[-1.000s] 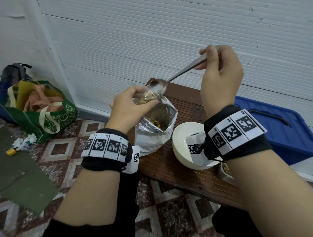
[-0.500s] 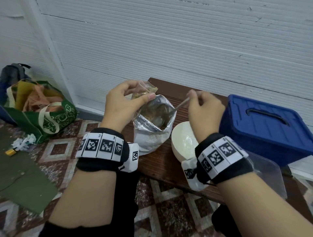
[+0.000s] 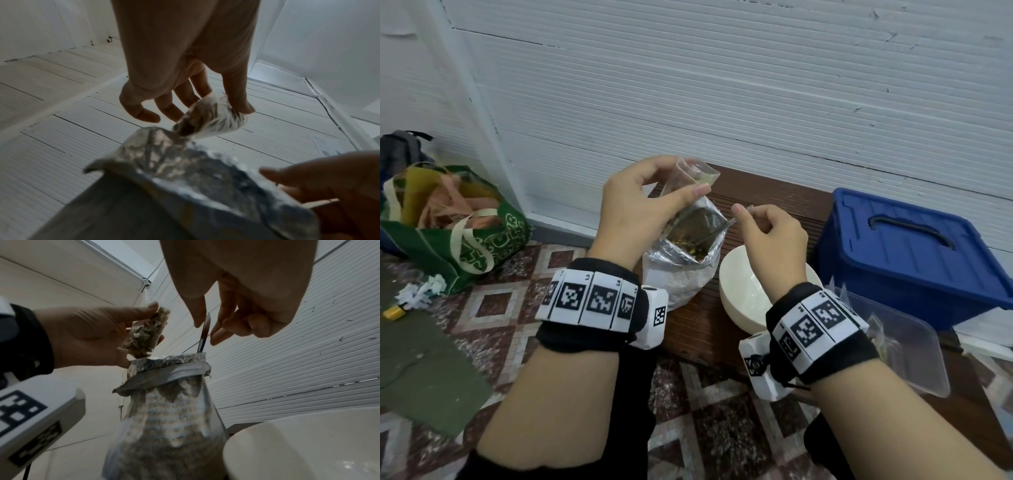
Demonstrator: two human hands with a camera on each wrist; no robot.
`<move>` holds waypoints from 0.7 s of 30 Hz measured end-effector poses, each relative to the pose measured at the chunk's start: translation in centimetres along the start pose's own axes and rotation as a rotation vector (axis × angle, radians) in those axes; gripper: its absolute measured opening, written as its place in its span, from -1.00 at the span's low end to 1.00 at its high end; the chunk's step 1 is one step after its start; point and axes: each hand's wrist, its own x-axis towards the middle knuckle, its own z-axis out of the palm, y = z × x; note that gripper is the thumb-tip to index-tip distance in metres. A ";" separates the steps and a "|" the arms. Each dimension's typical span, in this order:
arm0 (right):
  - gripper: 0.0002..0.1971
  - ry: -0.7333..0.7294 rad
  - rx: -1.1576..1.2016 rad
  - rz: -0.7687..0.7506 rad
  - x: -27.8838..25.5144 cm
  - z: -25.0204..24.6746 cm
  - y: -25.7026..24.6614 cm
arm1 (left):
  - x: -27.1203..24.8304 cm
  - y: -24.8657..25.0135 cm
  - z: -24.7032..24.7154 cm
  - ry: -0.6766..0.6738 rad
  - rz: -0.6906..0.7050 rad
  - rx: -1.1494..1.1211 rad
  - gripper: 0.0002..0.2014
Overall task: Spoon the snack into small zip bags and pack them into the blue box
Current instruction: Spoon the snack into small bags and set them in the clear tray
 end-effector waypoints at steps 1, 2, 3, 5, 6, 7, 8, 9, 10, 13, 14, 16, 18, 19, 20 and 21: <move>-0.80 0.003 0.012 0.001 0.0 -0.4 -0.1 | -0.1 0.2 0.3 -0.016 -0.004 -0.018 -0.71; -0.80 0.012 0.024 -0.002 0.0 -0.8 -0.1 | -0.3 0.4 0.7 -0.033 -0.008 -0.031 -0.71; -0.78 0.028 0.039 -0.003 -0.1 -1.2 -0.1 | -0.4 0.6 1.2 -0.053 -0.008 -0.042 -0.70; -0.72 0.075 0.097 0.008 -0.1 -2.3 0.1 | -0.7 1.0 2.2 -0.092 -0.007 -0.067 -0.68; -0.69 0.096 0.150 0.023 -0.1 -2.9 0.1 | -1.0 1.2 2.9 -0.111 -0.005 -0.079 -0.66; -0.66 0.111 0.206 0.044 -0.2 -3.6 0.1 | -1.3 1.4 3.6 -0.128 -0.004 -0.098 -0.65; -0.63 0.117 0.257 0.065 -0.3 -4.3 -0.1 | -1.6 1.6 4.4 -0.147 -0.007 -0.123 -0.64; -0.62 0.112 0.303 0.086 -0.6 -5.1 -0.2 | -2.0 1.9 5.2 -0.167 -0.010 -0.146 -0.63; -0.62 0.104 0.350 0.104 -0.8 -5.8 -0.3 | -2.4 2.0 5.9 -0.187 -0.002 -0.160 -0.61; -0.63 0.075 0.417 0.115 -1.7 -8.0 -0.3 | -3.5 2.0 8.0 -0.235 0.030 -0.141 -0.60; -0.63 0.067 0.409 0.110 -2.0 -8.6 -0.2 | -3.8 1.8 8.7 -0.249 0.040 -0.118 -0.60; -0.67 0.054 0.377 0.116 -2.1 -9.6 0.4 | -4.5 1.4 9.9 -0.273 0.065 -0.081 -0.57; -0.74 0.038 0.305 0.119 -2.2 -10.4 1.2 | -5.1 0.9 11.0 -0.300 0.082 -0.075 -0.57; -0.75 0.031 0.248 0.115 -2.1 -10.6 1.6 | -5.3 0.5 11.4 -0.313 0.085 -0.069 -0.57; -0.76 0.029 0.186 0.109 -2.1 -10.9 2.0 | -5.5 0.2 11.7 -0.324 0.087 -0.058 -0.57; -0.77 0.033 0.133 0.109 -2.1 -11.1 2.5 | -5.7 -0.1 12.0 -0.333 0.086 -0.044 -0.56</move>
